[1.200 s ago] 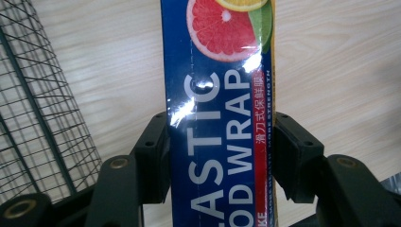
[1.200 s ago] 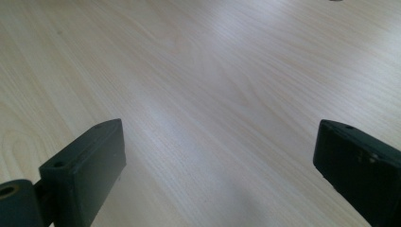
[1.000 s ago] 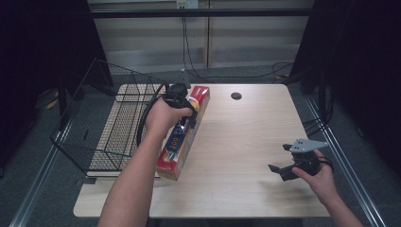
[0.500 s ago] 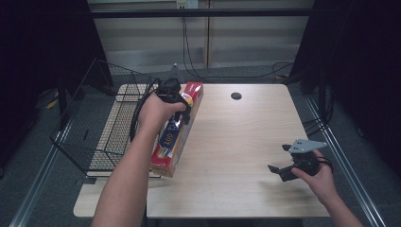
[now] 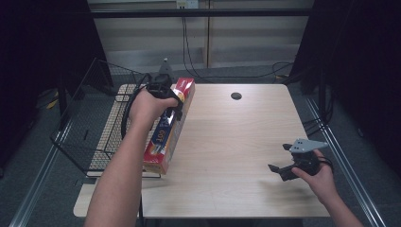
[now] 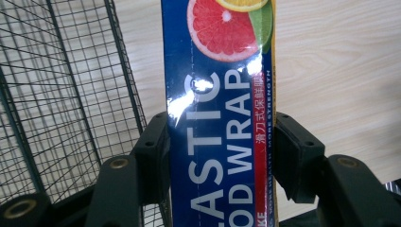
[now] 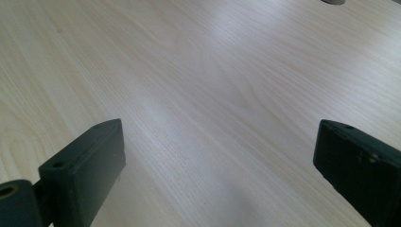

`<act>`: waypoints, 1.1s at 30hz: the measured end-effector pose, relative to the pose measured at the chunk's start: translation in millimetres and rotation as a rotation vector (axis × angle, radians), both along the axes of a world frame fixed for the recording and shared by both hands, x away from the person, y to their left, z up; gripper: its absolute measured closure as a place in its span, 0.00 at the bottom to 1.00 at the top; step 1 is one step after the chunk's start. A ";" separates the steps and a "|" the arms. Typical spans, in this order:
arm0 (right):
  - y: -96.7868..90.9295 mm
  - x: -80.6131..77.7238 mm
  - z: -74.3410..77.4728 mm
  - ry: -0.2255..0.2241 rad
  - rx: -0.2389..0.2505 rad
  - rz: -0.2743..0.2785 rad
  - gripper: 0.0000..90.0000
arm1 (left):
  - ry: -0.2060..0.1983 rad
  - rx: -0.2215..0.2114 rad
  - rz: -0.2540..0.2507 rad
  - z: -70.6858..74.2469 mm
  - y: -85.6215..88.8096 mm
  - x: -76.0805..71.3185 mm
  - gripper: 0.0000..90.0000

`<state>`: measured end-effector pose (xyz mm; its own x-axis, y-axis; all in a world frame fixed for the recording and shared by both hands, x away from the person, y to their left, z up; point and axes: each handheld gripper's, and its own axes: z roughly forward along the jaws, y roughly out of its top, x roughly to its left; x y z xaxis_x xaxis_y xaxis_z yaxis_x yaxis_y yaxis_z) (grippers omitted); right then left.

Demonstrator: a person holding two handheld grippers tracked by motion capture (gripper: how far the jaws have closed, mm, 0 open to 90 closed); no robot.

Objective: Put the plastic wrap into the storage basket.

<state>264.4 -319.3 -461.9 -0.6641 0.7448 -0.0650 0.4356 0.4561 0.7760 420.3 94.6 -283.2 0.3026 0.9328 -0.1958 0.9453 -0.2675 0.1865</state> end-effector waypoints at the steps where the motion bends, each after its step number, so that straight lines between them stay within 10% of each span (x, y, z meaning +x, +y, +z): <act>1: -0.4 0.1 0.3 -0.003 -0.001 0.002 0.03 | 0.004 -0.002 0.001 0.8 0.6 -0.1 0.51; 33: -1.2 -0.1 0.6 -0.007 0.001 -0.002 0.03 | -0.025 0.004 0.069 34.4 40.2 2.7 0.51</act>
